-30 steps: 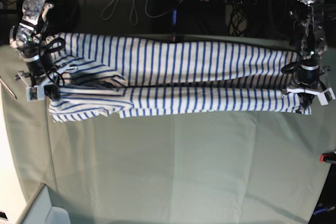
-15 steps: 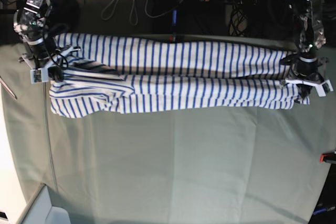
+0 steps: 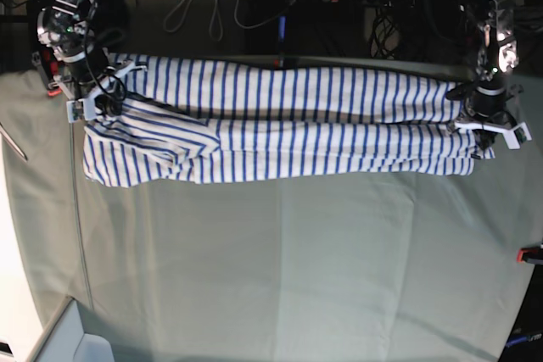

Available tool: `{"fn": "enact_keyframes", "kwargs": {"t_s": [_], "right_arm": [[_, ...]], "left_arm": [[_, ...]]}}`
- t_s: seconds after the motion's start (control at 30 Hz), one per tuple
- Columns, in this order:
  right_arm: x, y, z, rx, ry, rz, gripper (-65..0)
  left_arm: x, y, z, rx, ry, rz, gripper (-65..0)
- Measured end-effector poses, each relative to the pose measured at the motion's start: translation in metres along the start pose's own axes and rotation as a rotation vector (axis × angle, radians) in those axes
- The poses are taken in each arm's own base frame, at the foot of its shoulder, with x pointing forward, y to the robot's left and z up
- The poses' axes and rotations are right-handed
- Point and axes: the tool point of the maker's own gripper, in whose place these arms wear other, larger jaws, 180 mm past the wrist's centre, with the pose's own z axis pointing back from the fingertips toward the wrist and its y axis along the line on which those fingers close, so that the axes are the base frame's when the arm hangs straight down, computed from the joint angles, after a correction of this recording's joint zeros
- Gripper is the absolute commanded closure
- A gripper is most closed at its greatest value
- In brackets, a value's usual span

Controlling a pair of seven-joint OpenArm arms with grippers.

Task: Layout the t-shirt on the table in an organized manner, then fold the t-shirt properly
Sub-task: 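Grasp the strip end near the left gripper with the left gripper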

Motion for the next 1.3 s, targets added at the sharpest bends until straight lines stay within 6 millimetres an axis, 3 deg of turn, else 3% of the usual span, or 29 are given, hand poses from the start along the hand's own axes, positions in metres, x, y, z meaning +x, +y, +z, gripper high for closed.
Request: {"fn": "enact_keyframes", "kwargs": {"t_s": [0.13,0.33,0.73,0.83,0.97,1.07,1.3], "right_arm": [[-0.002,-0.001,0.0,-0.001,0.004,-0.003,0.0],[-0.001,-0.002,0.021,-0.019,-0.003,0.042,0.0],[-0.018,0.01,0.017,0.003,0.023,-0.007,0.0],[-0.018,0.01,0.017,0.003,0.023,-0.007,0.0],[-0.018,0.01,0.017,0.003,0.024,-0.007,0.0],[-0.018,0.01,0.017,0.003,0.024,-0.007,0.0],[-0.018,0.01,0.017,0.003,0.023,-0.007,0.0]], "left_arm": [[0.0,0.001,0.0,0.001,0.0,-0.002,-0.3],[0.001,0.001,0.0,0.001,-0.005,-0.002,-8.3],[-0.002,0.001,0.001,0.002,0.001,-0.003,-8.9],[-0.003,0.003,0.002,0.004,0.004,-0.004,-17.4],[-0.012,0.008,0.009,0.01,0.022,-0.014,-38.3],[-0.013,0.009,0.012,0.012,0.025,-0.017,-50.2],[-0.016,0.014,0.016,0.012,0.032,0.111,-52.7]]}}
